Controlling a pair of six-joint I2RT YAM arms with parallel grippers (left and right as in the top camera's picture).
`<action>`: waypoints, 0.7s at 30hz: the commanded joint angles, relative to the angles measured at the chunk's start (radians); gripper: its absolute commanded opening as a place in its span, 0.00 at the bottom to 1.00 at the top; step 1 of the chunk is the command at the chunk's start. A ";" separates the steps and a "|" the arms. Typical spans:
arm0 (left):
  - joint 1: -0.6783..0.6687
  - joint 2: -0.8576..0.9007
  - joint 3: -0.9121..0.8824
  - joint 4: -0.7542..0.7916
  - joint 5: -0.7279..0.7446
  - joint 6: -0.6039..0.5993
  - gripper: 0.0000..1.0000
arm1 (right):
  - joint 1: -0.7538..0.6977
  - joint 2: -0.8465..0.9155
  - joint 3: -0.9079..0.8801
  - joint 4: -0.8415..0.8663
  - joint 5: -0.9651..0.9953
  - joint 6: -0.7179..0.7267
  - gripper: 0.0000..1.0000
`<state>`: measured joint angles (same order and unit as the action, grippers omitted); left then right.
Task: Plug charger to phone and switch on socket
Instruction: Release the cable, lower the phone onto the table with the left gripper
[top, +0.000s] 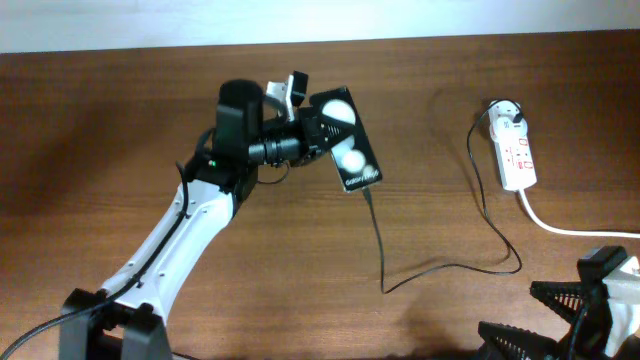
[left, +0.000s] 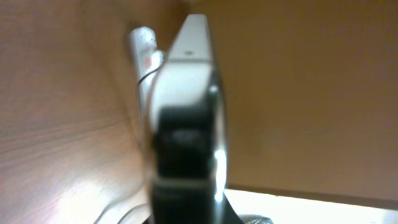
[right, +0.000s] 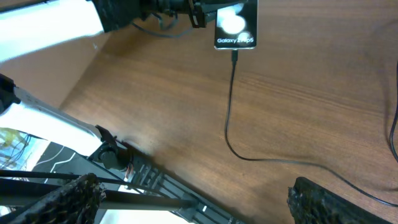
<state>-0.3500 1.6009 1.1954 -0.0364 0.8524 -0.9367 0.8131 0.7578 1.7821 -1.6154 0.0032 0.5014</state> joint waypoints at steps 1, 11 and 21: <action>0.003 -0.011 0.105 -0.258 -0.091 0.349 0.00 | -0.002 0.001 0.001 0.003 0.009 0.002 0.99; 0.077 0.125 0.129 -0.616 -0.111 0.689 0.00 | -0.002 0.001 0.001 0.003 0.009 0.002 0.99; 0.010 0.550 0.252 -0.489 0.075 0.748 0.00 | -0.002 0.001 0.001 0.003 0.009 0.002 0.99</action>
<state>-0.3294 2.1052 1.4216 -0.5285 0.8867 -0.1852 0.8131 0.7578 1.7821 -1.6165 0.0032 0.5011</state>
